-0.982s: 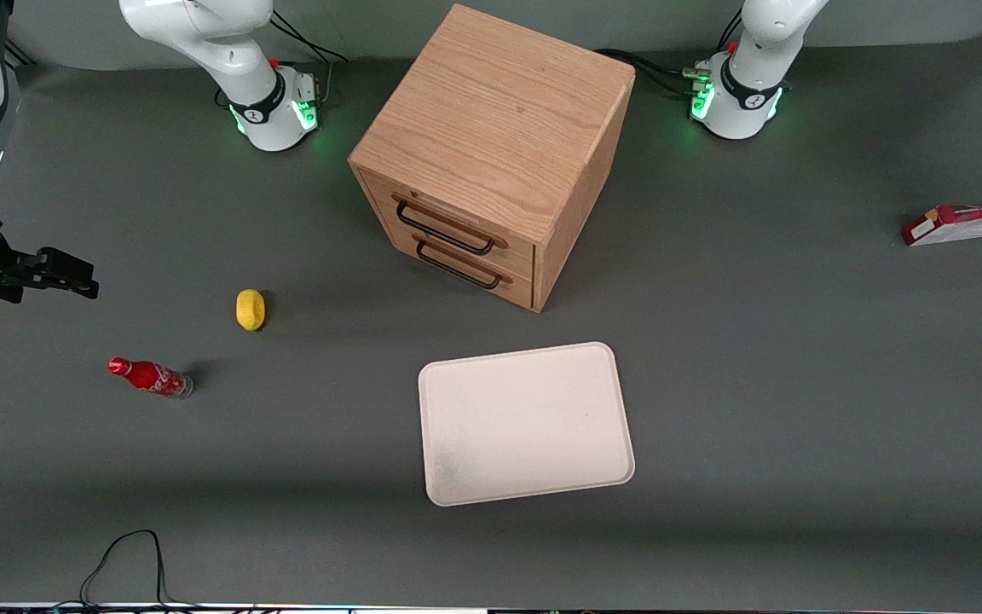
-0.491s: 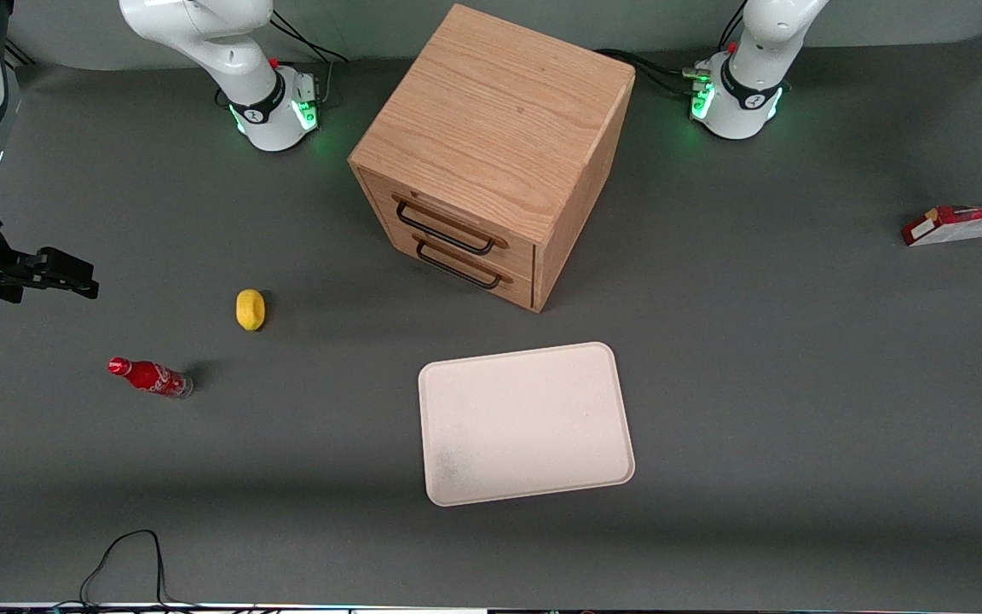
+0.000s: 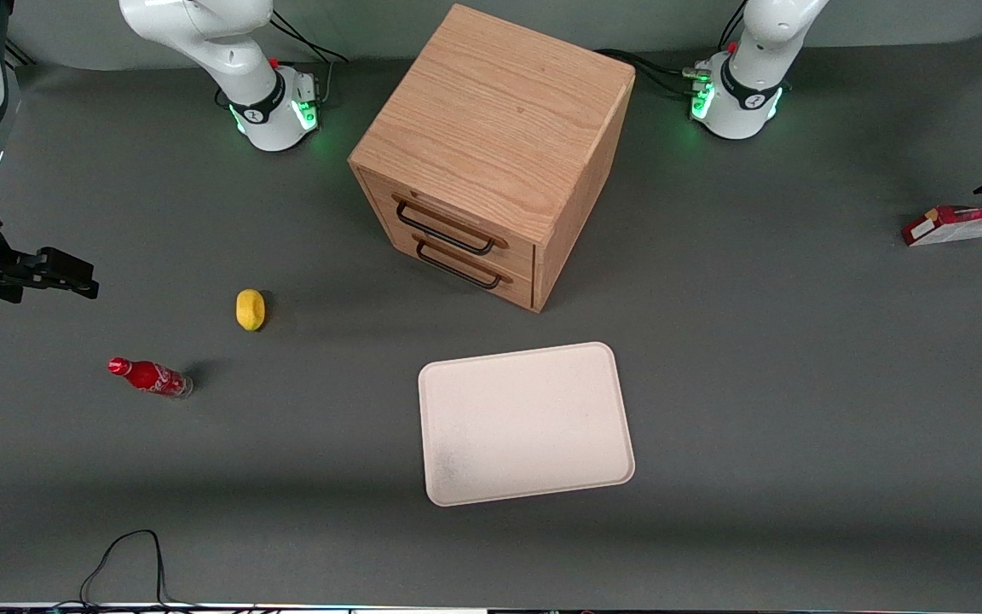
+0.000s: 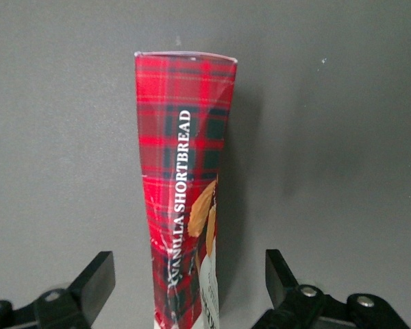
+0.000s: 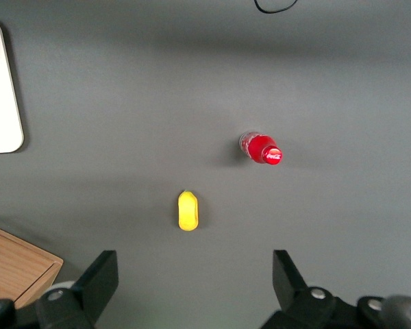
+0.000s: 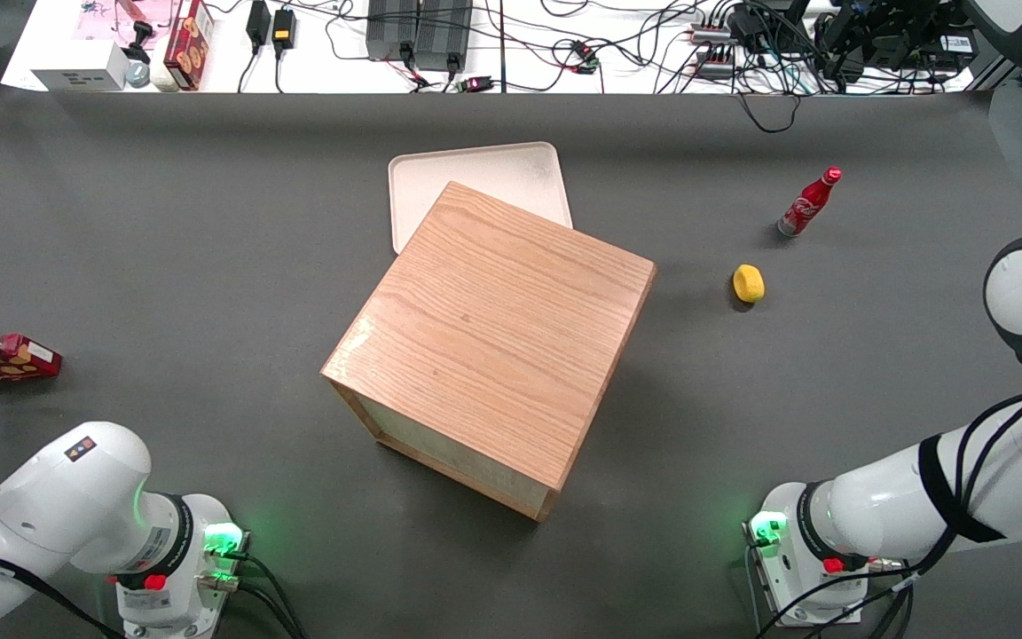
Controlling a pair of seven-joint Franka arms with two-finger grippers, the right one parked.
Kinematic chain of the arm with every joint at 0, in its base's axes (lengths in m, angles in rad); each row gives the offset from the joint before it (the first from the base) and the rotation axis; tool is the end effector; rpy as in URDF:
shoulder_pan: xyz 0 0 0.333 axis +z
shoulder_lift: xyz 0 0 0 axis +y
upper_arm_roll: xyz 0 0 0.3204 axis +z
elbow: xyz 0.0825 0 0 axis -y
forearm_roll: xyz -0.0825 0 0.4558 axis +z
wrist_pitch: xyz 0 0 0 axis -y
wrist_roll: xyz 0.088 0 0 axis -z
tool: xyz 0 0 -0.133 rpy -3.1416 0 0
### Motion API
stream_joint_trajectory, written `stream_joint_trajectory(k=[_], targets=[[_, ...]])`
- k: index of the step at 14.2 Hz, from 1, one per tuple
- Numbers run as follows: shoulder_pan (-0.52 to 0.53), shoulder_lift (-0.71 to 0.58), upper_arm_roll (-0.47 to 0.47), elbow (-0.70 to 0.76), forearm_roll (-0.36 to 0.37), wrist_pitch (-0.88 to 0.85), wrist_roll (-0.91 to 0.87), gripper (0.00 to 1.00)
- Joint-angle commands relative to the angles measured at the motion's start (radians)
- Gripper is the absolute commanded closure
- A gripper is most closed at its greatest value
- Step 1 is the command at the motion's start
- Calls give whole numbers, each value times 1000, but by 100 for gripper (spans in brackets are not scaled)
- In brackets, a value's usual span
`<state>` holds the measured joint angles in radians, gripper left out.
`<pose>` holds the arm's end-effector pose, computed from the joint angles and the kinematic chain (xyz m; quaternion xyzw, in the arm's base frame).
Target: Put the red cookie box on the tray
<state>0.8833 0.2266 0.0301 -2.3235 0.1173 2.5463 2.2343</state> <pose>0.3430 0.4459 0.1610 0.7582 -0.6510 -0.0362 0.0021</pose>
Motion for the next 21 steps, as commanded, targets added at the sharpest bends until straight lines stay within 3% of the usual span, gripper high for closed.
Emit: stream_joint_trajectory(k=[1, 2, 3, 5, 14, 21], targets=[[9, -6, -6, -11, -24, 19, 33, 10], [3, -6, -7, -11, -24, 19, 60, 80], [6, -3, -9, -11, -39, 22, 79, 100], [5, 5, -9, -8, -76, 25, 100, 100], [-4, -13, -12, 1, -77, -7, 96, 100], [-70, -82, -24, 255, -82, -384, -50, 100]])
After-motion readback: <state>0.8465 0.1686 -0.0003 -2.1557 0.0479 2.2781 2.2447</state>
